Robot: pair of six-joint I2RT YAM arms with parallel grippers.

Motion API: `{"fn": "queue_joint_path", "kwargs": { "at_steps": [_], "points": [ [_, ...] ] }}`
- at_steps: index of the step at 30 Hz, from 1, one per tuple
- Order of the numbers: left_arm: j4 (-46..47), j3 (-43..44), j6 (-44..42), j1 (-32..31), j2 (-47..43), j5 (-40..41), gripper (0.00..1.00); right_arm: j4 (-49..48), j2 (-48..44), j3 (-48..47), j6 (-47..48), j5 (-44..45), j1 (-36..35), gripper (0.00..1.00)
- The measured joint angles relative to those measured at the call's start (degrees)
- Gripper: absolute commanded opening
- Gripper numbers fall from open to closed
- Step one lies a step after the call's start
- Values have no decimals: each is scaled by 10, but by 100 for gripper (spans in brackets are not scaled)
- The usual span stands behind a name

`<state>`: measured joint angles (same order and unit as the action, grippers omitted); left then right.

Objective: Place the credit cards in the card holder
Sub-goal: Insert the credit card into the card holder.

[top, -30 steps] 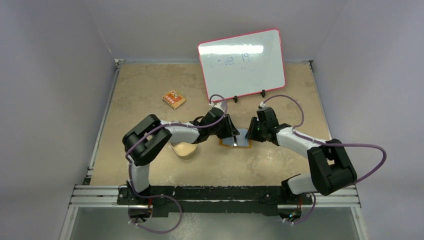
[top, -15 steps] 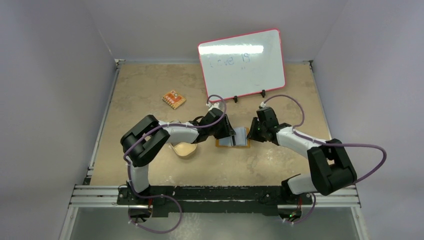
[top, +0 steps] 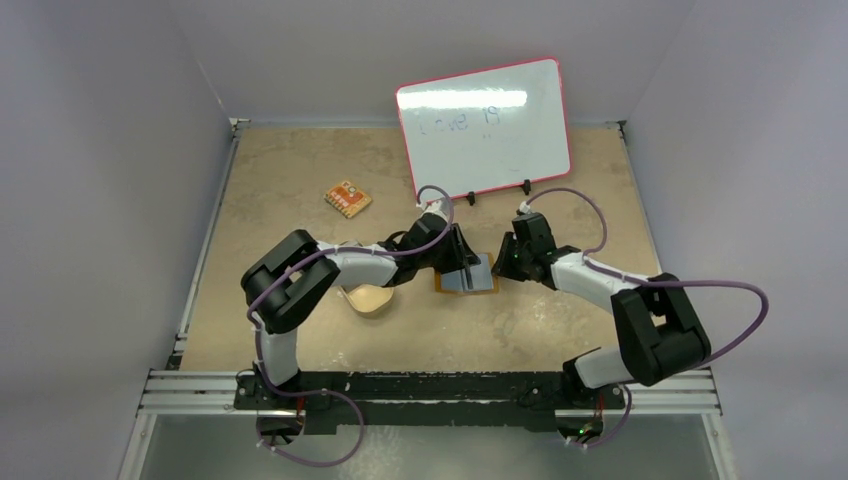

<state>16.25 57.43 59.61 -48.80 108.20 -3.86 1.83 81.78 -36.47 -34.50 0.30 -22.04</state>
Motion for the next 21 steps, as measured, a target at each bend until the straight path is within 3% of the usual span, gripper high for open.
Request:
{"fn": "queue_joint_path", "kwargs": {
  "at_steps": [9,21],
  "points": [
    [29,0,9,0,0,-12,34,-8,2,0,0,0,0,29],
    [-41,0,-7,0,-16,41,38,-8,2,0,1,0,0,28]
  ]
}}
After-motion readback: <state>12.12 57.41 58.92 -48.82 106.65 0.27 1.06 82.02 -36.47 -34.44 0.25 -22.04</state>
